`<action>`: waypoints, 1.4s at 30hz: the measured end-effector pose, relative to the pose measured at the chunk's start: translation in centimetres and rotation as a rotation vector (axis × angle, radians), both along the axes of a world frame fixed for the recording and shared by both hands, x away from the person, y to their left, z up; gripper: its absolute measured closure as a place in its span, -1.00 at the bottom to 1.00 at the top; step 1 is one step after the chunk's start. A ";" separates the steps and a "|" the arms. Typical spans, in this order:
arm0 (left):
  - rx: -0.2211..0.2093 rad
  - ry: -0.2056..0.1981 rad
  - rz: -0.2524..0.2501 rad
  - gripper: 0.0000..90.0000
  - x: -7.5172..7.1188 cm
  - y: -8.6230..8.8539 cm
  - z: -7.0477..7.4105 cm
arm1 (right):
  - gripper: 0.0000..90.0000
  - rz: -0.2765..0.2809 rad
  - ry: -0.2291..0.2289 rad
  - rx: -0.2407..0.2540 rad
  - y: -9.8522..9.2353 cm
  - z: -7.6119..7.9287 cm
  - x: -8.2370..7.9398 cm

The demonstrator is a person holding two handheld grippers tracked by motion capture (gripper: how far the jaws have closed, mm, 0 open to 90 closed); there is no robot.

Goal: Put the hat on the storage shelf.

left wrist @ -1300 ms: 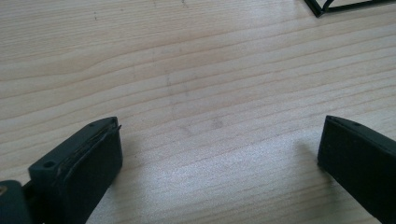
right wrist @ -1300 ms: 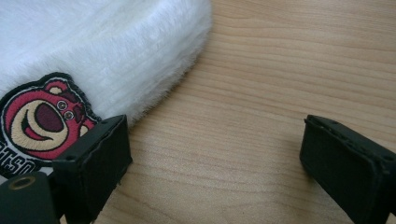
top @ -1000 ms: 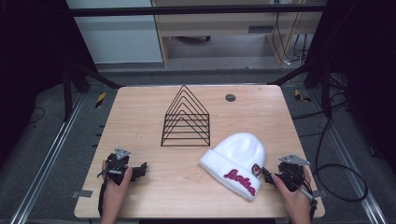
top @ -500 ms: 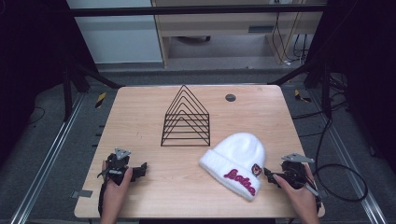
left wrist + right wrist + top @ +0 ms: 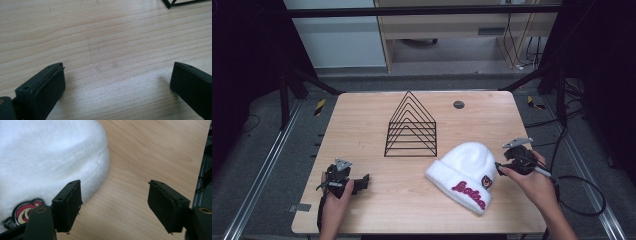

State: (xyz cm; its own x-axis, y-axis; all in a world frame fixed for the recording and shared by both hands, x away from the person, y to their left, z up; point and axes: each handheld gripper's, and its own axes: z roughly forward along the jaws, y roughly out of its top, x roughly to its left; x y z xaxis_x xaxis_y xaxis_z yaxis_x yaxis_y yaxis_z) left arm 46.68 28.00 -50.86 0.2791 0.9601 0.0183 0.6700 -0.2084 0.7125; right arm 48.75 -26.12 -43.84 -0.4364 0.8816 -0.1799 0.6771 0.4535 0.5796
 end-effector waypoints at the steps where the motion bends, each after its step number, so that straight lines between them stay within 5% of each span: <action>1: 0.000 0.000 0.000 -1.00 0.0 0.0 0.0 | -0.36 0.000 0.000 0.000 0.0 0.0 0.0; 5: 0.000 0.000 0.000 -1.00 0.0 0.0 0.0 | -0.14 0.038 0.035 -0.045 1.1 1.5 2.3; 15: -0.001 0.000 0.000 -1.00 0.0 0.0 0.0 | -0.19 0.071 0.146 -0.047 2.6 1.7 6.2; 19: 0.000 0.000 0.000 -1.00 0.0 0.0 0.0 | -0.05 0.082 0.182 -0.052 2.9 1.8 7.4; 28: 0.000 0.000 -0.001 -1.00 0.0 0.0 0.0 | 0.27 0.110 0.243 -0.014 3.6 1.0 9.1; 42: 0.000 0.000 0.000 -1.00 0.0 0.0 0.0 | 0.22 0.106 0.332 -0.009 5.0 -1.1 10.7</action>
